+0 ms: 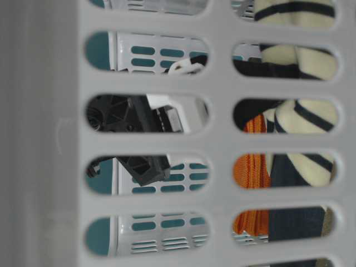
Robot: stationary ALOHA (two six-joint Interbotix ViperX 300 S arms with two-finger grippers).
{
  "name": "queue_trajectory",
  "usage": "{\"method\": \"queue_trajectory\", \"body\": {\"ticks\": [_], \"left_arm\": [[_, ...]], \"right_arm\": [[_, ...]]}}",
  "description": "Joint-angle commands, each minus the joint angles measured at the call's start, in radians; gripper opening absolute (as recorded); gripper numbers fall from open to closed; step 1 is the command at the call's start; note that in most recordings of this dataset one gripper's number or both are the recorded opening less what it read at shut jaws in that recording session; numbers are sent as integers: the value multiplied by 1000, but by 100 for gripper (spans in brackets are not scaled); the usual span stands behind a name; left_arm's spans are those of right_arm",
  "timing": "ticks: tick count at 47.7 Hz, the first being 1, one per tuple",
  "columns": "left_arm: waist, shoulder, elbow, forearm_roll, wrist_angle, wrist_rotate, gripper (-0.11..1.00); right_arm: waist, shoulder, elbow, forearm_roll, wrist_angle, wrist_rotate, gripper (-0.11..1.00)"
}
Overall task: Pick up the slipper from the shopping basket with the left arm.
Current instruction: 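Lower the open left gripper onto the slipper's cream striped upper, then close the left gripper on the slipper's striped upper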
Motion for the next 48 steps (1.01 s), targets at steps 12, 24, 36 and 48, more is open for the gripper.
{"method": "queue_trajectory", "body": {"ticks": [12,24,36,48], "left_arm": [[-3,-103,-193,5,207,2,6],[3,-109,-465,5,476,6,6],[25,-48,-686,6,615,6,6],[41,-23,-719,6,667,-8,6]], "right_arm": [[2,8,-8,6,-5,0,-2],[5,8,-8,6,2,2,-2],[5,5,-8,6,8,2,-2],[9,-2,-8,6,9,2,-2]]}}
